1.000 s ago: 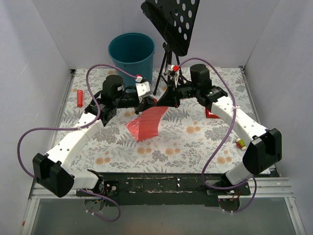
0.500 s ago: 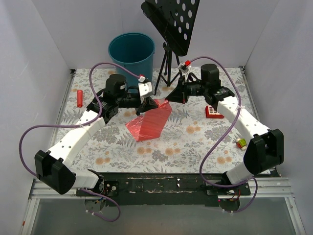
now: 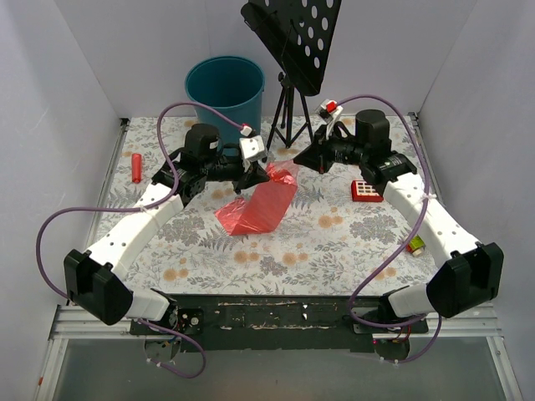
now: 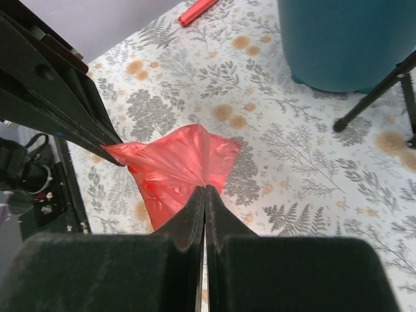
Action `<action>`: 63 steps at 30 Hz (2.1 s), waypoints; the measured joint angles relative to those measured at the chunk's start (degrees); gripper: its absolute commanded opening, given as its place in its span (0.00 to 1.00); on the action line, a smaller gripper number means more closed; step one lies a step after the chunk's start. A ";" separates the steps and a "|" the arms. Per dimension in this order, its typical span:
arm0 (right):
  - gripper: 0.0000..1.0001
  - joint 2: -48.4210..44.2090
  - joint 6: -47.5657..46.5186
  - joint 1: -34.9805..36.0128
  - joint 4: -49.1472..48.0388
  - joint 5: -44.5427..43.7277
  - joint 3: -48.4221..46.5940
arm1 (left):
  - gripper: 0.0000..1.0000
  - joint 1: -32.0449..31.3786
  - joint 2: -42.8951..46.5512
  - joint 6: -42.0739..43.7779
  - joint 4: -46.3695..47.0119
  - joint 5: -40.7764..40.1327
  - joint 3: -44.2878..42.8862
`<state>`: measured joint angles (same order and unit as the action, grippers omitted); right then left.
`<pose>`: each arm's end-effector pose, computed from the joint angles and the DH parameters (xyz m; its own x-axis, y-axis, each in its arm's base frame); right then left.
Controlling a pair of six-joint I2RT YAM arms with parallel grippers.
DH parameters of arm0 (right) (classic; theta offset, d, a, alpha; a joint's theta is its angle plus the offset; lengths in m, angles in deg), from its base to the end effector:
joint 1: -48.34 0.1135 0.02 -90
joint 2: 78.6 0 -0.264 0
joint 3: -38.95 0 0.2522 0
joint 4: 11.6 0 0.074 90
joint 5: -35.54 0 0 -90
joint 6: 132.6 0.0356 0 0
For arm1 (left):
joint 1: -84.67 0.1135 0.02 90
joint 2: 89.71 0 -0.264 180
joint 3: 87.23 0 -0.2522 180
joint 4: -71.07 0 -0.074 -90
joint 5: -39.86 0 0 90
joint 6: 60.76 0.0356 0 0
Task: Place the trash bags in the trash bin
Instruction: Unfold the trash bag at the center of the board.
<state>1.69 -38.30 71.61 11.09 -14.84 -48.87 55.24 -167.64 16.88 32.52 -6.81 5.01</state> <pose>0.2881 0.1486 0.3802 -0.3048 -0.0682 -0.9500 -0.8493 0.4709 0.2387 0.2501 -0.1691 0.3667 -0.5975 0.1583 -0.7861 0.7715 0.3806 -0.5098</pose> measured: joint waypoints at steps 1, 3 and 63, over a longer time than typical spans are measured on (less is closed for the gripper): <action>0.02 -0.61 -1.07 0.07 0.83 -1.25 0.00 | 0.00 0.00 -0.11 0.11 0.02 -0.83 -0.15; 0.25 -1.33 -2.38 0.13 1.60 -2.08 0.00 | 0.00 -0.09 -0.31 0.20 -0.04 -2.01 -0.52; 0.63 3.45 1.40 4.44 -3.13 5.90 0.13 | 0.00 -1.05 -0.31 6.14 -5.27 1.77 -3.76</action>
<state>5.14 -36.91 76.04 7.97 -8.94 -48.74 54.19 -167.94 23.02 27.25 -5.04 1.25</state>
